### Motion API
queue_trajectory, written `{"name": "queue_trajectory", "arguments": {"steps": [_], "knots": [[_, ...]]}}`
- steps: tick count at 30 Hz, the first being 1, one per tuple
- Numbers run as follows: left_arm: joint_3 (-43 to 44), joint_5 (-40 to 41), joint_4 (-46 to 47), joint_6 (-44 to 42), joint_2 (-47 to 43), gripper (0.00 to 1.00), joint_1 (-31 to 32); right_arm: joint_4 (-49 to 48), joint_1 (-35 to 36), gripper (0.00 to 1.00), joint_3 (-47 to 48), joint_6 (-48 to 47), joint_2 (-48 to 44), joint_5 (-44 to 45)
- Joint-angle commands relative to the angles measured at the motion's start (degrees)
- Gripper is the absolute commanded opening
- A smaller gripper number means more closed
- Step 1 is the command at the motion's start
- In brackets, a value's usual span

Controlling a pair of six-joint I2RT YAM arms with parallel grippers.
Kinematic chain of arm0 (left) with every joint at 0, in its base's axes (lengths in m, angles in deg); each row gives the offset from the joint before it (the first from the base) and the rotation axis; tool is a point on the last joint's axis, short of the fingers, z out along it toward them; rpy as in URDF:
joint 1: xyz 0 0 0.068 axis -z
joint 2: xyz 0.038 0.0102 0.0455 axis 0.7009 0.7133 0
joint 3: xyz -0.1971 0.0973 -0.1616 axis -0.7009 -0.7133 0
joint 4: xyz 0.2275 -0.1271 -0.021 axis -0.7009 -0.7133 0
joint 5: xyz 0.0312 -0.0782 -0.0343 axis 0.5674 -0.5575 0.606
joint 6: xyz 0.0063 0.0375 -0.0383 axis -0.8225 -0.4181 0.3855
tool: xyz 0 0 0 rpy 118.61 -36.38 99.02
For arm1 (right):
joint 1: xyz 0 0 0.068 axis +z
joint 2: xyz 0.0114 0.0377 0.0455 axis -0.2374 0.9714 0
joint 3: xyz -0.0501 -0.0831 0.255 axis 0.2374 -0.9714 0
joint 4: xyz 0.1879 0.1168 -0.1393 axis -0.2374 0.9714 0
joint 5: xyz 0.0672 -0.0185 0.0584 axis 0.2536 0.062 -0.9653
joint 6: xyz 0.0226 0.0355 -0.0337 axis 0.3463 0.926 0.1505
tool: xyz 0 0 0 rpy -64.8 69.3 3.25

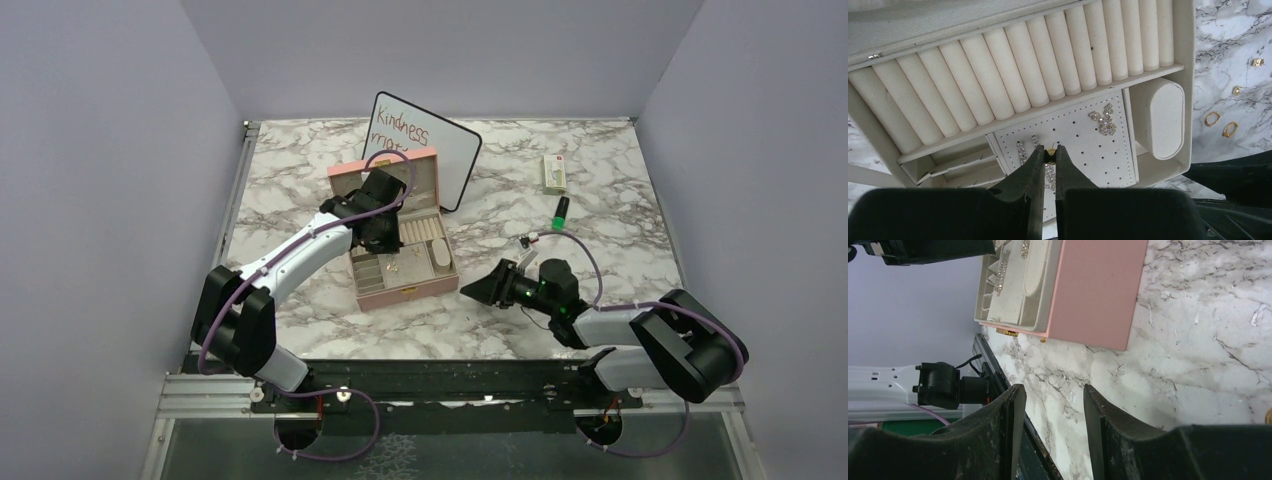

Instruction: Organize the mixed jewelry

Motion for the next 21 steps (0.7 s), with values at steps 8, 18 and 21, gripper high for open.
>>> {"name": "queue_trajectory", "arguments": {"steps": [8,18,21], "knots": [[0.94,-0.34,1.73,-0.69,1.08,0.08,0.32,-7.72,0.27,0.51,-1.45,1.11,2.92,0.34],[0.61,-0.56,1.64,-0.67,1.96,0.08,0.42,-7.65,0.26,0.51,-1.63,1.04,2.59,0.60],[0.77,-0.24,1.80,-0.58,2.37,0.08,0.42,-7.30,0.27,0.51,-1.63,1.11,2.57,0.93]]}}
